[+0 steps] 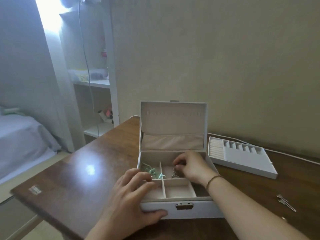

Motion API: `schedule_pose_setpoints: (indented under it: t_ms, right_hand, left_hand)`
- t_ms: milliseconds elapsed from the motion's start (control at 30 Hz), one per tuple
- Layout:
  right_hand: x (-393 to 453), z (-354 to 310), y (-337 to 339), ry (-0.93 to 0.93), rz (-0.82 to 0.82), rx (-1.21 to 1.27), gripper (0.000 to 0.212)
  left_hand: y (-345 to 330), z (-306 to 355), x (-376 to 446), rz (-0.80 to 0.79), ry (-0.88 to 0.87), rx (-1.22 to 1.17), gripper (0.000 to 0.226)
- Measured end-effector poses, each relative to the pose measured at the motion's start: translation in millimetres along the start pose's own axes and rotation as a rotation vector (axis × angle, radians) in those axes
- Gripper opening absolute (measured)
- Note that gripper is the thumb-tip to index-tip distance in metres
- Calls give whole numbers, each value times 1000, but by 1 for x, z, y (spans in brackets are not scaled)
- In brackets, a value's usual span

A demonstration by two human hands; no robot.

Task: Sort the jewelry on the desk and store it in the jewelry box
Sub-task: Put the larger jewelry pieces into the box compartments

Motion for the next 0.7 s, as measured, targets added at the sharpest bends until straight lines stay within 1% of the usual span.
schedule_pose_setpoints:
  t_ms: [167, 333, 400, 500, 533, 633, 700]
  right_hand:
    - [-1, -2, 2, 26, 8, -151, 24]
    - [-1, -10, 10, 82, 20, -166, 32]
    - [-1, -17, 13, 116, -37, -269, 29]
    - [-1, -27, 9, 172, -174, -519, 29]
    - [-1, -29, 6, 183, -213, -567, 27]
    - [3, -33, -2, 217, -237, -612, 14]
    - [5, -35, -6, 244, -236, -605, 10]
  left_hand:
    - [-1, 1, 1, 1, 0, -10, 54]
    - [2, 3, 3, 11, -3, -25, 51]
    - [3, 3, 3, 17, 0, -38, 49]
    - [2, 2, 2, 3, 9, -43, 48]
    - [2, 2, 1, 1, 9, -46, 48]
    - [1, 3, 1, 4, -2, -53, 46]
    - [2, 4, 2, 4, -7, -48, 45]
Point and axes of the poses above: each hand's wrist, its own x-axis towards the middle knuckle, its own y-axis out of the back of the hand, z = x × y, the point moved 7 cm from there along x, towards the middle knuckle, and after that the axes turned 3 degrees about z, right-handed, at the moved point
